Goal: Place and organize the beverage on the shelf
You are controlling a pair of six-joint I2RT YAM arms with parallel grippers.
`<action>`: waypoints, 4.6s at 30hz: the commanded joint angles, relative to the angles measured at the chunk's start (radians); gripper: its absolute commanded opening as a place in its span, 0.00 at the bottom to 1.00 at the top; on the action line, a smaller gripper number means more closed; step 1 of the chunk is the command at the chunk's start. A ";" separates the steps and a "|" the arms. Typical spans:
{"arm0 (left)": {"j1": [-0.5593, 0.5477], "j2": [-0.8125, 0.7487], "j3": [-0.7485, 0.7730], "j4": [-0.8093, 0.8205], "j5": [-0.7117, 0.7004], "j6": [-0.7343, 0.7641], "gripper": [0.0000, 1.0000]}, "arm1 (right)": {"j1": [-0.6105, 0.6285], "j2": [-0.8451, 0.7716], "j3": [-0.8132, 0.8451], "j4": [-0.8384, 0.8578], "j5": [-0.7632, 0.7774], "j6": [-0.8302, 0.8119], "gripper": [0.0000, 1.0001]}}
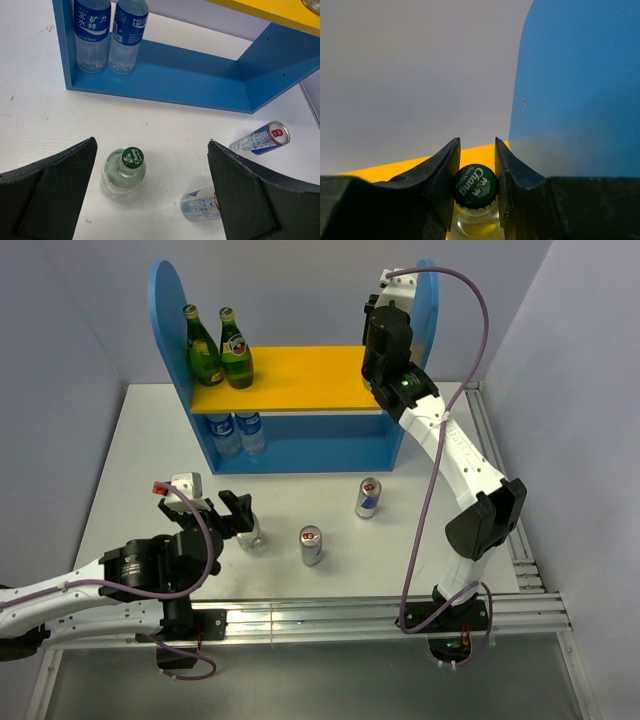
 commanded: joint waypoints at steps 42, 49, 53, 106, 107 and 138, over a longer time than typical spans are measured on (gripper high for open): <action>-0.020 0.082 -0.016 -0.021 -0.025 -0.087 0.99 | 0.101 -0.478 -0.493 -0.047 -0.034 0.278 1.00; 0.003 0.183 -0.125 0.193 0.101 0.012 0.99 | 0.214 -0.702 -0.745 -0.050 -0.024 0.338 1.00; 0.061 0.237 -0.189 0.262 0.130 -0.002 0.99 | 0.230 -0.833 -0.863 -0.079 -0.038 0.376 1.00; 0.343 0.378 -0.293 0.582 0.193 0.143 0.05 | 0.230 -1.029 -1.095 -0.104 -0.034 0.385 1.00; 0.345 0.392 -0.286 0.578 0.195 0.145 0.00 | 0.230 -1.031 -1.095 -0.105 -0.034 0.387 1.00; 0.359 0.674 0.468 0.506 0.305 0.507 0.00 | 0.230 -1.146 -1.230 -0.141 -0.031 0.481 0.99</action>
